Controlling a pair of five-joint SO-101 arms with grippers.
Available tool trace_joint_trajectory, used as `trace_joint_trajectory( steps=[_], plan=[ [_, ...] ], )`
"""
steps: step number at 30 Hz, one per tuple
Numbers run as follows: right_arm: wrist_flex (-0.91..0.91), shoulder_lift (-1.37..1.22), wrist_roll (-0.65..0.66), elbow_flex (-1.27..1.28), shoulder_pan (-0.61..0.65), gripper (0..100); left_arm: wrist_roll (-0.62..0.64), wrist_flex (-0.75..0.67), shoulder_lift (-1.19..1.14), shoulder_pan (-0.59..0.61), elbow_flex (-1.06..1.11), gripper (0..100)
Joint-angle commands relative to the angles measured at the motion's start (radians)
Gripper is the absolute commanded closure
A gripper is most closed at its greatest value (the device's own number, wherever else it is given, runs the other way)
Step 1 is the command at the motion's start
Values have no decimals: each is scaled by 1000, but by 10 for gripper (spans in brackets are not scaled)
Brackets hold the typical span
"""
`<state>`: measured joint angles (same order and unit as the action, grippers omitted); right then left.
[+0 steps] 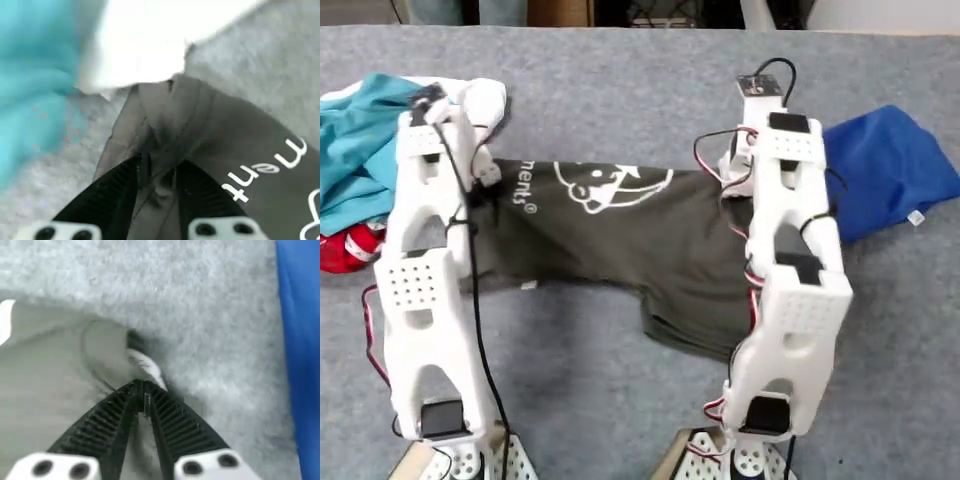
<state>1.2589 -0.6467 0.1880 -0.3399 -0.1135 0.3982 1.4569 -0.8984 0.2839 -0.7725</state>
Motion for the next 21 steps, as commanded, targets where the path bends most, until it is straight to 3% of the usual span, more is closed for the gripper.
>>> trace_joint_trajectory(
  steps=[1, 5, 12, 17, 21],
  plan=[
    [-9, -27, -2, -87, 6, 984, 12, 28, 25, 128, -133, 899],
    [6, -36, -5, -111, 6, 984, -60, 141, 21, 142, -323, 899],
    [210, -5, -8, -332, 58, 984, -118, 265, 18, 62, -466, 899],
    [232, -21, -8, -400, 103, 984, -115, 98, -37, 70, -410, 899],
    [290, -15, -2, -458, 32, 984, -80, -69, -123, 217, -397, 899]
  ],
)
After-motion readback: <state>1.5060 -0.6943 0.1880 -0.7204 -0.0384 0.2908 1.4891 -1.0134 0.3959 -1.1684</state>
